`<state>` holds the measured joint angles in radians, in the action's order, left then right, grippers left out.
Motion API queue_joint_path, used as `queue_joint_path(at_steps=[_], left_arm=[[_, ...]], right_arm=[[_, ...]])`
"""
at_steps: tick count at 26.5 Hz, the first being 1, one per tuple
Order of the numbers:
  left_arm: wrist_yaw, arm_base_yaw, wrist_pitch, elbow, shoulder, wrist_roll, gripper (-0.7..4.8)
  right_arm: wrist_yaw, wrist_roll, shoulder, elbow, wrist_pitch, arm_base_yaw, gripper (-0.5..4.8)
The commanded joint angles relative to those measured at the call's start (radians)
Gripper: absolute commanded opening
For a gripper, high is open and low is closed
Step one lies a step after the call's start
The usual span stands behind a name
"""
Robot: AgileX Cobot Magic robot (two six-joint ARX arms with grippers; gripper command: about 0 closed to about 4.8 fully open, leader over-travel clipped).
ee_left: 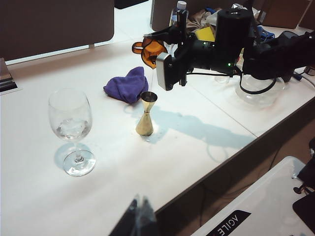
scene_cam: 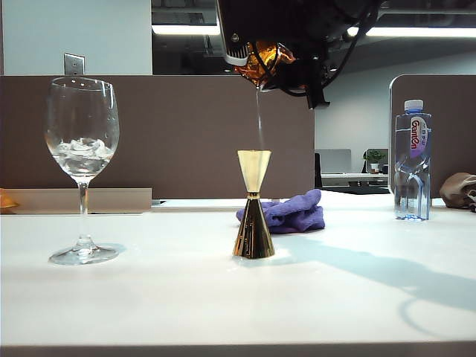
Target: Pick up the small amber measuring cup and pour the water in it into the jigger, then pick up the jigger and pour the water in it into the wine glass.
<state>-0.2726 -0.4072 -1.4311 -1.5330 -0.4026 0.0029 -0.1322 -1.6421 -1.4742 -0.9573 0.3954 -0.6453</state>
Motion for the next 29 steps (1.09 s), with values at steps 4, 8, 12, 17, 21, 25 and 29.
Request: queue_joint_path(at_steps=[4, 8, 12, 17, 21, 25, 29], left_arm=[[-0.001, 0.000, -0.003, -0.003, -0.001, -0.003, -0.02], [-0.001, 0.000, -0.003, -0.003, 0.000, -0.003, -0.02], [-0.001, 0.000, -0.003, -0.003, 0.000, -0.003, -0.02], [-0.001, 0.000, -0.003, -0.003, -0.001, -0.003, -0.02], [-0.001, 0.000, -0.003, -0.003, 0.000, -0.003, -0.02], [-0.001, 0.000, -0.003, -0.003, -0.001, -0.003, -0.02], [-0.001, 0.000, -0.003, -0.003, 0.000, -0.003, -0.02]], right_arm=[[0.023, -0.040, 0.008, -0.006, 0.021, -0.001, 0.45], [0.027, -0.061, 0.008, -0.006, 0.020, -0.001, 0.45], [0.031, -0.089, 0.008, -0.006, 0.021, -0.007, 0.44], [0.031, -0.117, 0.008, -0.006, 0.020, -0.012, 0.44], [0.038, -0.117, 0.008, -0.006, 0.020, -0.012, 0.44], [0.038, -0.116, 0.008, -0.006, 0.019, -0.012, 0.44], [0.038, -0.061, 0.008, -0.006, 0.020, -0.012, 0.44]])
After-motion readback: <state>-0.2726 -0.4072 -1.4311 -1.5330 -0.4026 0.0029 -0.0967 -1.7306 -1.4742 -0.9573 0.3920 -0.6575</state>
